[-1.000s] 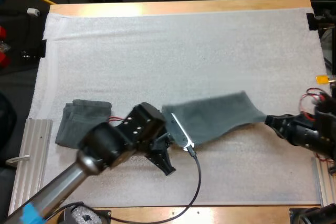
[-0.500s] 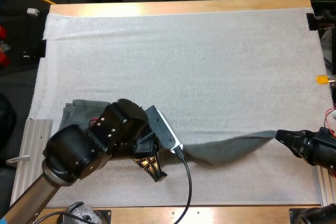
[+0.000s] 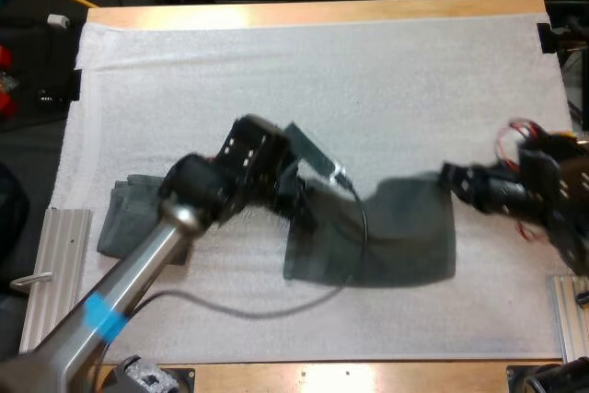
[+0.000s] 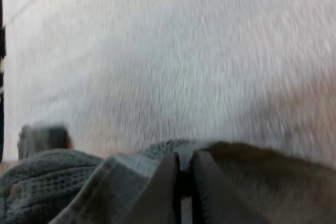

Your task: Pick towel from pile, fold and stack

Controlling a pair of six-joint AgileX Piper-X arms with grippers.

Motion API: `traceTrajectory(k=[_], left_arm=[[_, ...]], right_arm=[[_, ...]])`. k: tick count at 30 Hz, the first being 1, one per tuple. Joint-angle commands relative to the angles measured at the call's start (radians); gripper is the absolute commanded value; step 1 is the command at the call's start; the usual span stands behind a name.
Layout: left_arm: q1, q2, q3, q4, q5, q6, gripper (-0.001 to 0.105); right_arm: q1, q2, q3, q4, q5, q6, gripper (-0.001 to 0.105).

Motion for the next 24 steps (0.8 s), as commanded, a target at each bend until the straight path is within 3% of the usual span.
traceTrajectory(k=[1,10,18,24], left_arm=[[0.021,0.033,0.001,-0.048,-0.014,0.009,0.000],[0.122,0.225,0.001,-0.229,-0.012,0.028,0.000],[0.186,0.304,0.001,-0.317,0.016,0.028,0.000],[0.201,0.332,0.001,-0.373,0.027,0.028,0.000]], right_arm=[[0.000,0.054,-0.005,-0.072,0.001,0.019,0.000],[0.000,0.320,-0.005,-0.278,0.061,0.139,0.000],[0.000,0.390,-0.005,-0.382,0.253,0.153,0.000],[0.000,0.394,-0.005,-0.479,0.278,0.153,0.000]])
